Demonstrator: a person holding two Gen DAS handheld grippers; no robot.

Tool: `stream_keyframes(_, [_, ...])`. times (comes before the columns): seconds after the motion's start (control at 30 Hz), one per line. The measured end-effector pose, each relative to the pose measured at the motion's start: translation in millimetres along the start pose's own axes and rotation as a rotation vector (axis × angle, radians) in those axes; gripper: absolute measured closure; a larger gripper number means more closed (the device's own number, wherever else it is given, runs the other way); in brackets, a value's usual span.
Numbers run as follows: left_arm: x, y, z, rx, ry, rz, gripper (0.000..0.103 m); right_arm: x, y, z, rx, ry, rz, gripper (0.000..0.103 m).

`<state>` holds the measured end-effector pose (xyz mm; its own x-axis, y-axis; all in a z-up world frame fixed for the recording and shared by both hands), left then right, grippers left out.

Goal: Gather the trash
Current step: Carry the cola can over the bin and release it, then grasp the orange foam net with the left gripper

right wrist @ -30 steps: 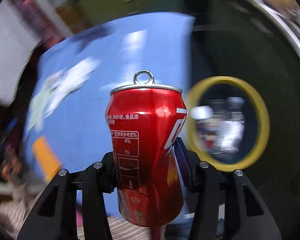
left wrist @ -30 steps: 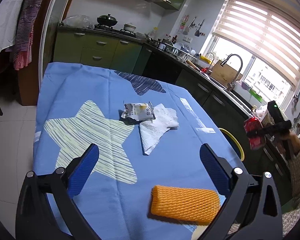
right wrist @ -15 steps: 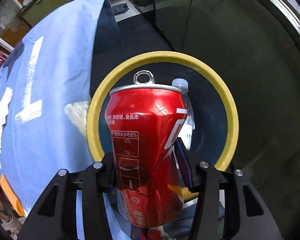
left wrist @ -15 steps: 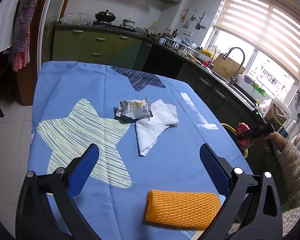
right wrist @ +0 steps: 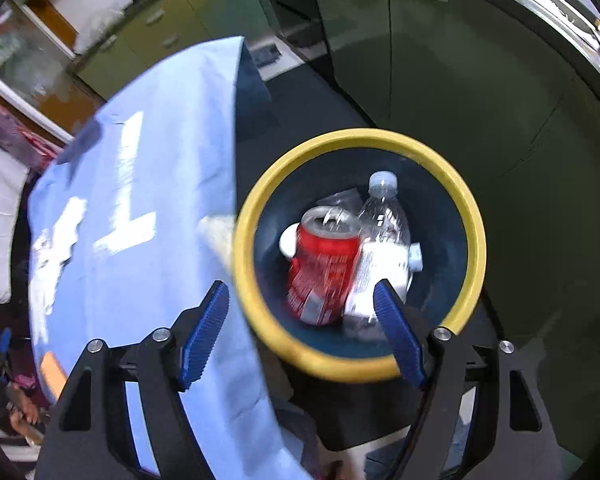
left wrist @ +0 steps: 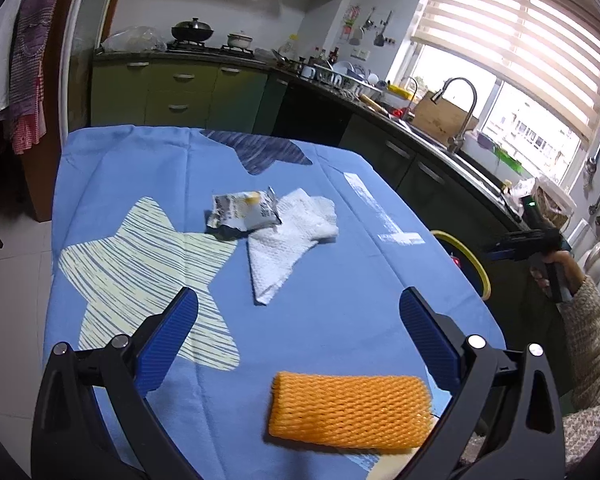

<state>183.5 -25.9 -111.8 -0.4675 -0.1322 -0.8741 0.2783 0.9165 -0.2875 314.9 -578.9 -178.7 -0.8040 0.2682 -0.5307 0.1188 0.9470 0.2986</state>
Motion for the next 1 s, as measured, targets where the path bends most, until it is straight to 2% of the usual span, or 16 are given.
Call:
stream_keyframes(0.17, [9.0,-16.9,2.6,0.009,0.042,0.032,0.007,43.2,20.1,-18.8,-0.106,-0.021,0.016,0.026])
stream_keyframes(0.4, [39.1,-45.7,4.4,0.046,0.154,0.082,0.007,94.7,38.2,-32.5,-0.186,-0.003,-0.014,0.026])
stream_keyframes(0.57, [67.3,-50.4,4.8,-0.006,0.235,0.103,0.007,109.3,53.3,-35.8,-0.233,-0.010,-0.049,0.025])
stream_keyframes(0.7, [71.5,-39.7,6.5,-0.049,0.250,0.102,0.007,114.9,61.5,-39.4,-0.259,-0.009,-0.072,0.025])
stream_keyframes(0.87, [87.4,-33.2,17.5,0.004,0.348,0.037,0.007,119.2,62.3,-42.6,-0.268,-0.009,-0.078,0.025])
stream_keyframes(1.0, [94.5,-30.0,18.2,0.004,0.380,0.028,0.007,121.0,61.5,-45.3,-0.268,-0.010,-0.080,0.024])
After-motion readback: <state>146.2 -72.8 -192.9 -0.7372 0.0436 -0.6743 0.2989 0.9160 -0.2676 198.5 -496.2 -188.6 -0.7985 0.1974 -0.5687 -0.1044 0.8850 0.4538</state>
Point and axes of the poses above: each gripper's, at about its wrist camera, not at the fingertips, and z roughly the way its jaws point, y to its left, x to its underside, the point moved 10 cm from there along z, roughly the way its jaws point, and after that the axes turned 15 degrees about -y, right-handed, at the moved point
